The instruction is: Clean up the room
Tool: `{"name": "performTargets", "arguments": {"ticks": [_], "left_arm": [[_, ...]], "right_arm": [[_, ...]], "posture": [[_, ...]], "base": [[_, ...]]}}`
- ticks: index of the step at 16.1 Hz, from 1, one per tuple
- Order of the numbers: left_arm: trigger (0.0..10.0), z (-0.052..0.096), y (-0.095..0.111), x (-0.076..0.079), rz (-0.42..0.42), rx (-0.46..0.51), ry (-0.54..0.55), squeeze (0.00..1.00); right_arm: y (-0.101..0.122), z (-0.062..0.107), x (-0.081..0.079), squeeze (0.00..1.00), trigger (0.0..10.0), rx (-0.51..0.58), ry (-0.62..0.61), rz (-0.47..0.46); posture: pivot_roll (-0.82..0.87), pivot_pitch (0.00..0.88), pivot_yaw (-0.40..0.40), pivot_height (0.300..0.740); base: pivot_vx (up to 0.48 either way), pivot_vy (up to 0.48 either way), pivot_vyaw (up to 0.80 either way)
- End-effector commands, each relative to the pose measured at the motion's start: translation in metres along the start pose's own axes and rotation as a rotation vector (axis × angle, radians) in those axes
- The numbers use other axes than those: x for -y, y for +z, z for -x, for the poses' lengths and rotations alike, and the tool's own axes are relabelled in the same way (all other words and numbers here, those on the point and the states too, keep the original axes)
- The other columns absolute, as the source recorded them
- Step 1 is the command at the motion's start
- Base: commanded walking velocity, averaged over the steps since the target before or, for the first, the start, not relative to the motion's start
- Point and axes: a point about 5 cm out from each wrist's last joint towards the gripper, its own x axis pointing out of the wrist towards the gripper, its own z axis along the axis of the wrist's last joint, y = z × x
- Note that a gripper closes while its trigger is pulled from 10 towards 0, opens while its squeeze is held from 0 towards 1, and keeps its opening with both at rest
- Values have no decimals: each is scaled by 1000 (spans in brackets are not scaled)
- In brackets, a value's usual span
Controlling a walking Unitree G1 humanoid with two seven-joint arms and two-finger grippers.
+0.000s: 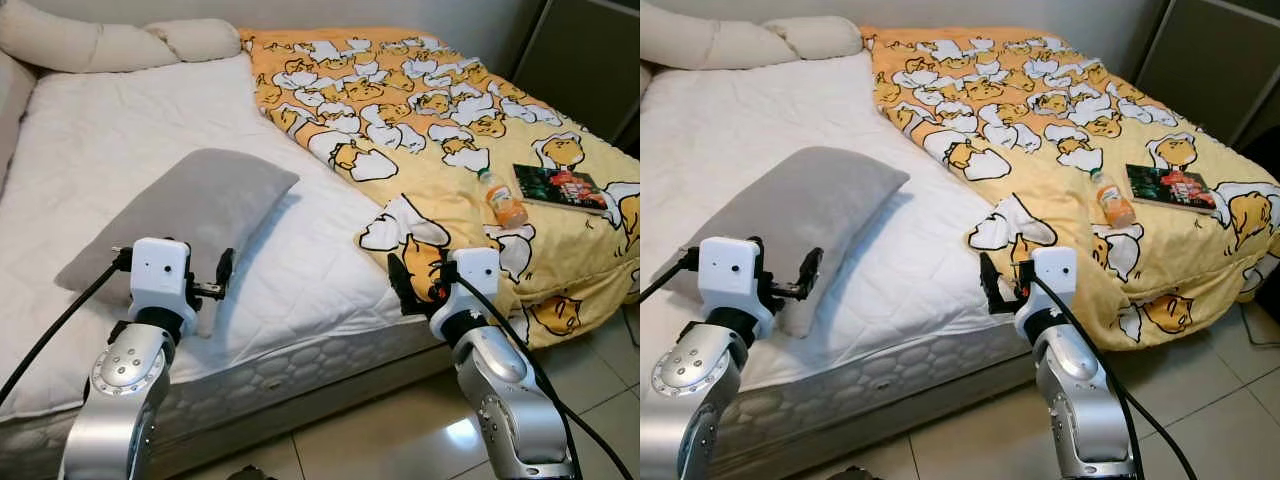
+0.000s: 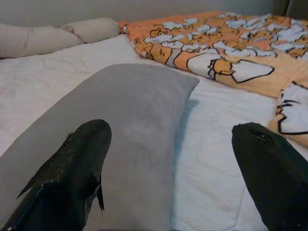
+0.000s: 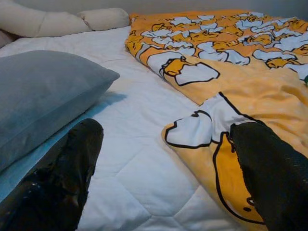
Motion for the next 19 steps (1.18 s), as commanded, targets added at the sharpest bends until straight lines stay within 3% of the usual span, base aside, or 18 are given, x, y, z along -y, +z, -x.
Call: {"name": "performTargets", "arguments": {"ticks": [1,6,10,12,16,19], "left_arm": [[10000,1,4,3,0,18,-8,0],[10000,-2,5,9,-43,21,-18,0],[10000,-2,5,8,19,23,1,0],[10000,-2,4,4,-36,25,10,0],[10000,4,7,-2,-29,44,41,0],[10000,5,7,-5,-35,43,48,0]], "right_arm": [[-2,1,5,0,10000,-20,-17,15],[0,-1,5,0,10000,-22,5,87],[-1,-3,1,0,10000,-33,43,89],[-1,-4,-8,0,10000,-43,132,96],[-5,-6,-24,0,10000,-58,267,117],[-7,-6,-30,0,10000,-60,301,119]], "posture": [[-1,0,-27,740],[-7,0,-24,740],[0,0,-33,740],[10,0,-41,740],[38,0,-53,740],[46,0,-50,740]], "base": [[0,0,0],[0,-156,0],[0,-120,0],[0,0,625],[388,0,800],[412,0,800]]}}
